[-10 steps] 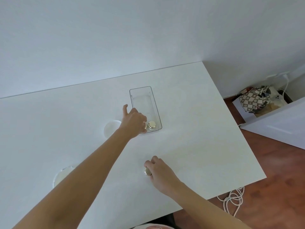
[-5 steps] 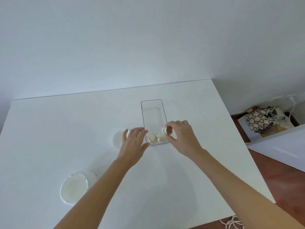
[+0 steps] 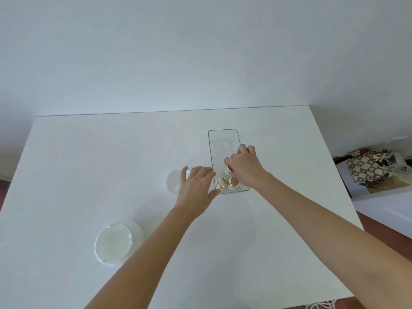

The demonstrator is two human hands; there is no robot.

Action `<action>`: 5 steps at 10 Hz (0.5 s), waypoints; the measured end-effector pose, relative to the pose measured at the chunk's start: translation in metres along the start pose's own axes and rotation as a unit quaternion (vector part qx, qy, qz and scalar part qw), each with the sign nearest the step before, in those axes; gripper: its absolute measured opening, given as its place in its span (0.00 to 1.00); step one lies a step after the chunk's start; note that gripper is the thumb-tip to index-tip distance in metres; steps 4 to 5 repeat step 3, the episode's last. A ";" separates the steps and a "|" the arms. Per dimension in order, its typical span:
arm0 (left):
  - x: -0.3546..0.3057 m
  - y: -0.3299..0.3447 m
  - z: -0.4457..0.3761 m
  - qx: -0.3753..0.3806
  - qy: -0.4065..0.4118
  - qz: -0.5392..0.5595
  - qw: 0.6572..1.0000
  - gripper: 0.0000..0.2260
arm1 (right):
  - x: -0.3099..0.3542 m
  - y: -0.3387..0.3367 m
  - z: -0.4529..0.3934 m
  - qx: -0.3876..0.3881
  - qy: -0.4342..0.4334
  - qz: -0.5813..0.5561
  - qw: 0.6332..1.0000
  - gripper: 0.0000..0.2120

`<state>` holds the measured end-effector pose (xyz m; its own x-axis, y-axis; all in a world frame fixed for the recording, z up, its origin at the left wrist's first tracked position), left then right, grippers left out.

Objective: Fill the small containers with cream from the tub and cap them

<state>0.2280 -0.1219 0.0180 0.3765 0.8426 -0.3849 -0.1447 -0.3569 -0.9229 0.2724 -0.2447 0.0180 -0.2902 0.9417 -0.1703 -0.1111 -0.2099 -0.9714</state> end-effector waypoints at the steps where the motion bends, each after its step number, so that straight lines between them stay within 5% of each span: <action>1: 0.000 0.000 0.001 0.005 -0.004 0.000 1.000 0.21 | 0.001 0.004 -0.001 0.009 0.007 0.004 1.000 0.13; 5: -0.001 0.003 0.000 0.011 -0.007 -0.005 1.000 0.21 | -0.002 0.009 0.001 -0.007 0.016 -0.016 1.000 0.19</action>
Point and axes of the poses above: each hand's wrist, its own z-axis away from the middle knuckle, its own y-axis out of the palm, x = y × z, the point moved 9 cm from there along -z, towards the middle knuckle, and after that the axes turned 7 degrees about -x, right-handed, at the moved point
